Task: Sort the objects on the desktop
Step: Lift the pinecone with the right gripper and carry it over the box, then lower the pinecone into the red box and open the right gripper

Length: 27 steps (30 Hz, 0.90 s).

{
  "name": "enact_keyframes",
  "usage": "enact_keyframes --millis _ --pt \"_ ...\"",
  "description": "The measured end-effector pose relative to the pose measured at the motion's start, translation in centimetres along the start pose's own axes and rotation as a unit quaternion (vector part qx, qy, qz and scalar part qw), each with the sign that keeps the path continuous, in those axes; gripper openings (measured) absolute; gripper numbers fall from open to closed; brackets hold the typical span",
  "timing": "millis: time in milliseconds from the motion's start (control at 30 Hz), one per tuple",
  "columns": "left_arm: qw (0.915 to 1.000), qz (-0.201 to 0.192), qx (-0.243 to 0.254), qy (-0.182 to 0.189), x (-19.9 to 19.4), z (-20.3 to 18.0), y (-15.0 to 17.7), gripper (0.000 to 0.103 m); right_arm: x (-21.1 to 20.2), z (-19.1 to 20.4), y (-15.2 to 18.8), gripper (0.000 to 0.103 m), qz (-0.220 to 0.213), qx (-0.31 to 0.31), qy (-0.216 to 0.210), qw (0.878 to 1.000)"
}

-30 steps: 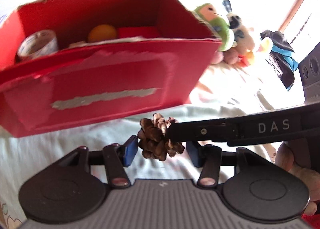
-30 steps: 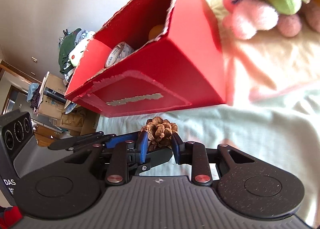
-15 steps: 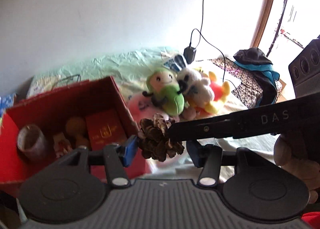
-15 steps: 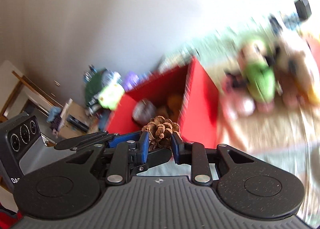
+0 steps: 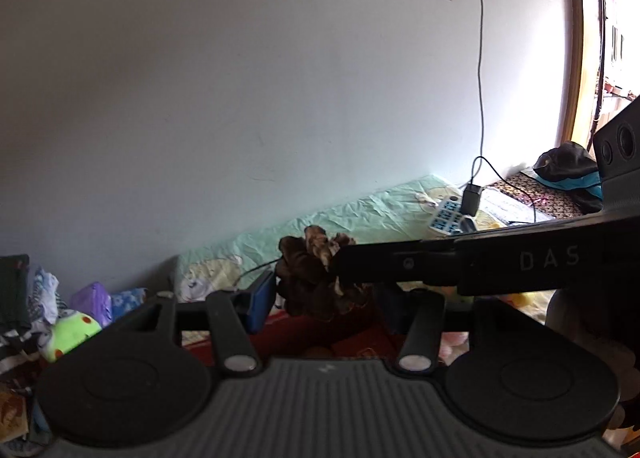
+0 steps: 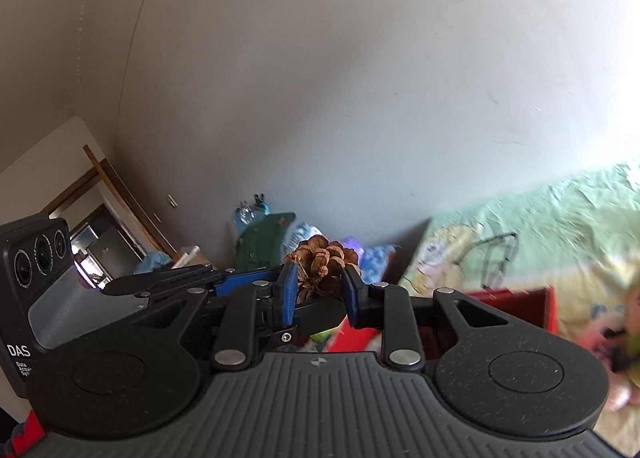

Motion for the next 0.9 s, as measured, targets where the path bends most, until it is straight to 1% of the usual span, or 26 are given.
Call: enact_keyframes --millis 100,200,300,400,500,633,800,900 --pt "0.9999 0.01 0.001 -0.005 0.5 2.8 0.6 0.055 2.6 0.3 0.6 0.027 -0.004 0.011 -0.004 1.0" --pt "0.9993 0.036 0.001 0.0 2.1 4.4 2.9 0.055 4.9 -0.6 2.7 0.027 0.006 0.032 0.001 0.999" --pt "0.9969 0.077 -0.002 0.016 4.9 5.0 6.5 0.055 6.8 -2.5 5.4 0.027 0.034 0.051 0.025 0.998" --pt "0.9918 0.121 -0.012 0.039 7.9 4.8 10.2 0.055 8.2 -4.5 8.2 0.027 0.074 0.052 0.061 0.994" --pt "0.9848 0.164 -0.014 0.055 10.7 3.9 13.7 0.055 9.3 -6.4 10.7 0.027 0.123 0.06 0.092 0.986" --pt "0.9729 0.219 -0.024 0.069 13.4 3.6 17.1 0.055 10.7 -8.8 13.2 0.027 0.185 0.09 0.114 0.972" --pt "0.9613 0.266 -0.015 0.07 14.9 3.8 19.2 0.055 12.0 -10.2 15.0 0.026 0.236 0.132 0.114 0.956" --pt "0.9561 0.286 0.005 0.064 15.6 3.5 20.0 0.054 12.6 -10.7 15.8 0.025 0.263 0.138 0.121 0.947"
Point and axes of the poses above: each gripper's, at about its wrist camera, not at the fingertips, and x roughly the way its jaws point, z to its left, y to its underside, the point moved 9 cm from there along x, roughly the way its jaws point, and after that the axes turned 12 degrees about -y, right-handed, at the moved point
